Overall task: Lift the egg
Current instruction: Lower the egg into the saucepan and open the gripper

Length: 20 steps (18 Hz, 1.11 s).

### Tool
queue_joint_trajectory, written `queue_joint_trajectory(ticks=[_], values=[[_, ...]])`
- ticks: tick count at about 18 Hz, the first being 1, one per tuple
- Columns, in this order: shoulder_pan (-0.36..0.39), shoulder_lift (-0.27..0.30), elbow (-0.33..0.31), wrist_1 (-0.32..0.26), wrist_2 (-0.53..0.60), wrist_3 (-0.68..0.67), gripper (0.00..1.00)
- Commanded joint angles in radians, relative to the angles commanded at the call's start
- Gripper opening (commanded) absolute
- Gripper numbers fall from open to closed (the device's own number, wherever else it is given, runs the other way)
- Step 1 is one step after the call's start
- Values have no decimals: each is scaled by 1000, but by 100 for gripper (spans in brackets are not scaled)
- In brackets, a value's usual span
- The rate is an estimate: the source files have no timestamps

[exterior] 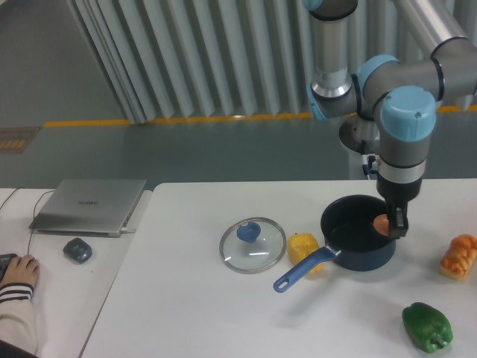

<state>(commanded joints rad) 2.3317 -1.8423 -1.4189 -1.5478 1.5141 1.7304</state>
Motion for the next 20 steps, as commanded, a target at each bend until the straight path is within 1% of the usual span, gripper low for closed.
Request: queue_joint_trajectory(ticks=[4, 20], values=[[-15, 3, -3, -5, 3, -23, 24], [-11, 26, -21, -9, 5, -35, 24]])
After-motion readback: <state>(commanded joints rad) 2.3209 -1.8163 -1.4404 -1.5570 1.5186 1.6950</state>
